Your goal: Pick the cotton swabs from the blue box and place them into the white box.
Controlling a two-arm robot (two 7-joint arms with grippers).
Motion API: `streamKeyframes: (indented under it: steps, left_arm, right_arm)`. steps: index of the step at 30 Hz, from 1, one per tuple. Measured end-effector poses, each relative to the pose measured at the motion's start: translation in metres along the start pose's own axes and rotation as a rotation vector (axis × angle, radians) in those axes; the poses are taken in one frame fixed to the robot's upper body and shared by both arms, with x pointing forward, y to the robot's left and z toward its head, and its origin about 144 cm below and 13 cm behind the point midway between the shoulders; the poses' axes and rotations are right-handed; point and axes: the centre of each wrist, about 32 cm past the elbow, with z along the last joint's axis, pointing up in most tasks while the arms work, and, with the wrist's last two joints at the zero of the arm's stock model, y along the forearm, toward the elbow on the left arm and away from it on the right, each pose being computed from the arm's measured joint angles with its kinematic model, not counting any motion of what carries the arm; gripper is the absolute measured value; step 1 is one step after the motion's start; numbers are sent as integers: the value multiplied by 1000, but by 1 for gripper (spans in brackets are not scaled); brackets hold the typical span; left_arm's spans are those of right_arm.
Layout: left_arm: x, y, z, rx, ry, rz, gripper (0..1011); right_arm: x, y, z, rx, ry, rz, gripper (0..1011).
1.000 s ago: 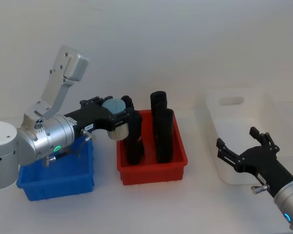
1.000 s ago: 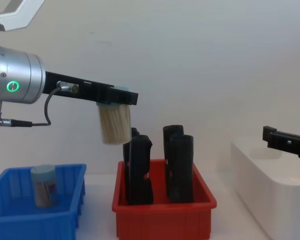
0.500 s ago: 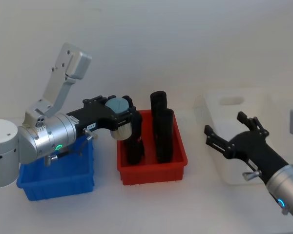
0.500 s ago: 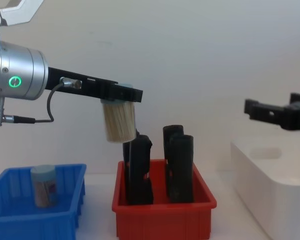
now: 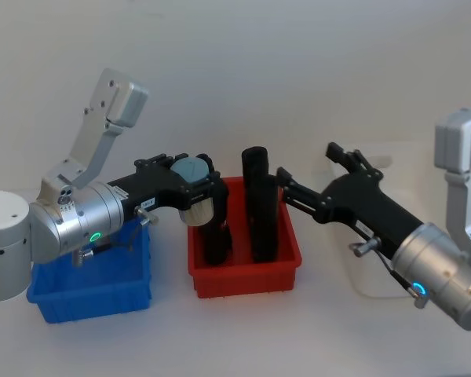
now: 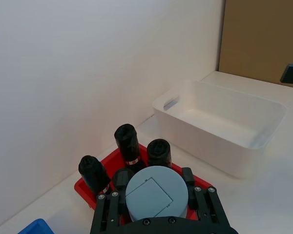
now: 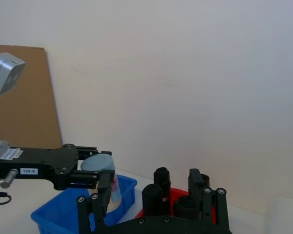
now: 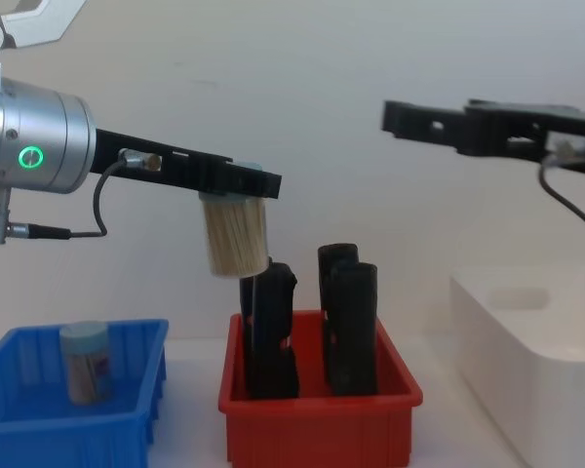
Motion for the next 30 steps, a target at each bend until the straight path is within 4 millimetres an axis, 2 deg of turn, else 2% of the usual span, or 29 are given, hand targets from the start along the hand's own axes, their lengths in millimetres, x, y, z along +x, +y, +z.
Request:
streamKeyframes:
  steps: [4,13,30]
  left_arm:
    - [0,0,0,0,0,-1,670]
    - [0,0,1,0,0,-2,670]
    - [0,0,1,0,0,-2,670]
  right_arm:
    - [-4,11,8,-10,34,53,1001]
    - [-8,21,13,-38,83,91,1001]
    - [1,8,14,-72,114,16,1001]
